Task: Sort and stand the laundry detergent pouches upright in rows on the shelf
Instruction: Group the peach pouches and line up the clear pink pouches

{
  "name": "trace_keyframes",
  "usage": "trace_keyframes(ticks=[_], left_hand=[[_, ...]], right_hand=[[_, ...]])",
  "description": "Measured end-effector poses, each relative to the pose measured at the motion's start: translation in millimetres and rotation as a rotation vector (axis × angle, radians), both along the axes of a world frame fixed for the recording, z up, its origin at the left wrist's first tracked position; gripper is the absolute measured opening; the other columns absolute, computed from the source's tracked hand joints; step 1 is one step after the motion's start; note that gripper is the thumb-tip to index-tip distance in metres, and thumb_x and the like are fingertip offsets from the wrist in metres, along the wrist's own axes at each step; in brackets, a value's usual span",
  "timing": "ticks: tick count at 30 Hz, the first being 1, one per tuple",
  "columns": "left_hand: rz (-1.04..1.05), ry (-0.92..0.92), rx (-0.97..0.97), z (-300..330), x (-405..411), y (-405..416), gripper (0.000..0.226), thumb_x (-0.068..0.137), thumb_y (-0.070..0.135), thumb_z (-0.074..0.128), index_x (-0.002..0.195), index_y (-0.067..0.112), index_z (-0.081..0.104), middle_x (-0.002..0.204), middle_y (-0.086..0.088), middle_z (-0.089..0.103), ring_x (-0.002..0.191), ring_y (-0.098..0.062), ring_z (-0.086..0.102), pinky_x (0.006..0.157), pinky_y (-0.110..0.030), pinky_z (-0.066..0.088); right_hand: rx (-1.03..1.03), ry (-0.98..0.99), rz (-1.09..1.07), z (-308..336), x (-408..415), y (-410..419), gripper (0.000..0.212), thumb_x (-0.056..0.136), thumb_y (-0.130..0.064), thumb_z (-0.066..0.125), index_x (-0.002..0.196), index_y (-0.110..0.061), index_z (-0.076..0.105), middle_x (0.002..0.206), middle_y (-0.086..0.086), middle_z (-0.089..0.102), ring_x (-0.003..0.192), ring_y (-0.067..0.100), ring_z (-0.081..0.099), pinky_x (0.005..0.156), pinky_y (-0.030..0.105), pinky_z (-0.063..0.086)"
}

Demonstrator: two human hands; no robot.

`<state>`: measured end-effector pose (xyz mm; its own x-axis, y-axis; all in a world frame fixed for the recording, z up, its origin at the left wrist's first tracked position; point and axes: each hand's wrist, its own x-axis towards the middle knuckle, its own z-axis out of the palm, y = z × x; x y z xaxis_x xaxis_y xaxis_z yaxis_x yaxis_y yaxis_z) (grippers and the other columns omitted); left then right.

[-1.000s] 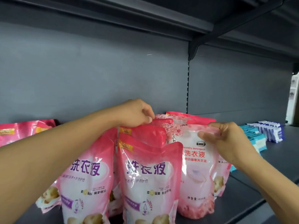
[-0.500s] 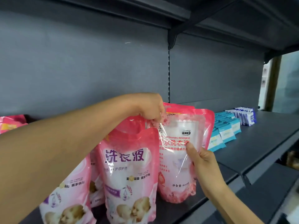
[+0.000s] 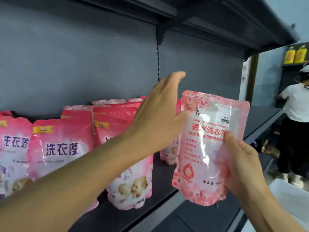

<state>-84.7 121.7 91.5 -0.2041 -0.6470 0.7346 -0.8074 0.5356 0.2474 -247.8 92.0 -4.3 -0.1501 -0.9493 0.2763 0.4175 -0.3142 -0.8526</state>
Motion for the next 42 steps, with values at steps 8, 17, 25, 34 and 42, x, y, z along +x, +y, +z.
trace_keyframes(ticks=[8,17,25,34,42], left_hand=[[-0.292,0.707,0.387,-75,-4,45,0.042,0.08,0.037,0.063,0.118,0.034,0.048,0.109,0.019,0.067,0.099,0.002,0.064,0.089,-0.028,0.053],[0.021,1.26,0.226,-84,-27,37,0.013,0.089,0.024,0.06,0.091,0.015,0.069,0.084,-0.003,0.076,0.08,-0.021,0.073,0.081,-0.046,0.057],[0.219,1.413,0.085,-97,-43,35,0.037,0.08,0.041,0.067,0.093,0.006,0.064,0.091,-0.013,0.071,0.083,-0.034,0.068,0.085,-0.061,0.051],[0.38,1.345,0.056,-106,-34,49,0.024,0.088,0.033,0.058,0.091,0.011,0.066,0.081,-0.01,0.075,0.071,-0.03,0.072,0.07,-0.042,0.056],[0.413,1.369,-0.011,-108,-18,71,0.017,0.09,0.03,0.058,0.089,0.018,0.068,0.078,-0.005,0.075,0.07,-0.028,0.071,0.069,-0.042,0.057]], right_hand=[[0.029,0.021,0.311,-5,8,28,0.038,0.096,-0.027,0.042,0.089,-0.005,0.072,0.091,0.016,0.074,0.075,0.03,0.072,0.061,0.04,0.06],[-0.028,0.165,0.548,-19,22,10,0.036,0.092,-0.03,0.044,0.093,-0.009,0.073,0.093,0.012,0.074,0.089,0.027,0.071,0.082,0.042,0.057],[-0.173,0.375,-0.049,-35,-4,-107,0.036,0.087,-0.023,0.063,0.119,-0.017,0.046,0.119,0.0,0.049,0.109,0.01,0.05,0.096,0.026,0.041],[-0.144,0.363,0.256,-40,26,-171,0.015,0.087,-0.018,0.065,0.1,-0.017,0.057,0.09,-0.004,0.068,0.08,0.011,0.068,0.061,0.023,0.055],[-0.144,0.335,0.281,-35,52,-150,0.006,0.094,-0.024,0.056,0.095,-0.023,0.061,0.093,0.014,0.072,0.081,0.035,0.069,0.072,0.049,0.058]])
